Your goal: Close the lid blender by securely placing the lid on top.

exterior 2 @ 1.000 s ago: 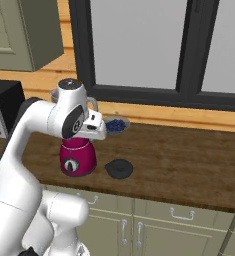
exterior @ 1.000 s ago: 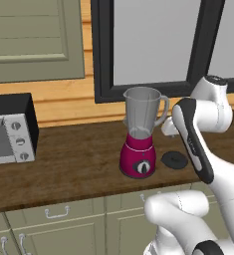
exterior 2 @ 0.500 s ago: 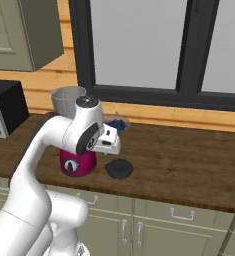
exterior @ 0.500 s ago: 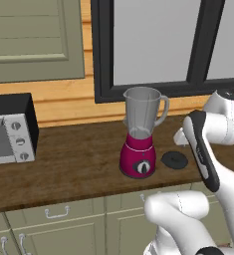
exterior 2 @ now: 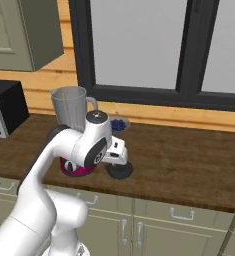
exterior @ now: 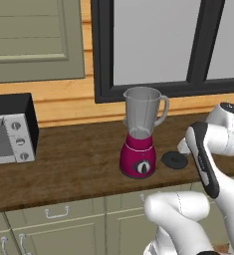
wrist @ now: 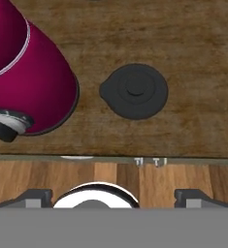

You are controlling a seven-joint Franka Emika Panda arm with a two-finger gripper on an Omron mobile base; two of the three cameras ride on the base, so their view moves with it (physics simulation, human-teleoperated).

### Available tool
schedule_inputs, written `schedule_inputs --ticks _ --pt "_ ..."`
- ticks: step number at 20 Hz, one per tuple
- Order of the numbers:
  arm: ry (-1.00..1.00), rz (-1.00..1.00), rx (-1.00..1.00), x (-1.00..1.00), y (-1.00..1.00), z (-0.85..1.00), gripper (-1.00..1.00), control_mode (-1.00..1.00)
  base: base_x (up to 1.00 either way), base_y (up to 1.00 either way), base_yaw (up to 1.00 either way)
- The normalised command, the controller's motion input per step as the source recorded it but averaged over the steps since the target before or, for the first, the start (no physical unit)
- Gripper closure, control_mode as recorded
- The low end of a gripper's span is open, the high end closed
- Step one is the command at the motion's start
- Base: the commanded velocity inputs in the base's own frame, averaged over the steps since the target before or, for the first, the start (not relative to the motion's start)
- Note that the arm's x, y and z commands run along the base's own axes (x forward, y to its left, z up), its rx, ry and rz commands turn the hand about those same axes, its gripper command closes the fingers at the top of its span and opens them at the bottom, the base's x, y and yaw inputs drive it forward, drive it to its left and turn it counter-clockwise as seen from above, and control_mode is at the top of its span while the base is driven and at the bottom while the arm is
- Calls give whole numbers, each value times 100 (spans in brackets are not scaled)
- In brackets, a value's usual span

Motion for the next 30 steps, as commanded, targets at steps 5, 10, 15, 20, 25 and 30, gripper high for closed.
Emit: schedule_inputs --ticks 5,10,15,20,25,30 --pt "1 0 -1 23 -20 -39 -100 -100 0 0 0" --pt "0 0 0 30 -5 -23 -100 -100 0 0 0" --pt "0 1 0 30 0 -21 -100 -100 0 0 0" --pt "0 5 0 26 -6 -22 -100 -100 0 0 0" --pt "0 5 0 27 -7 -16 -100 -100 0 0 0" --pt "0 4 0 27 -5 -12 -100 -100 0 0 0"
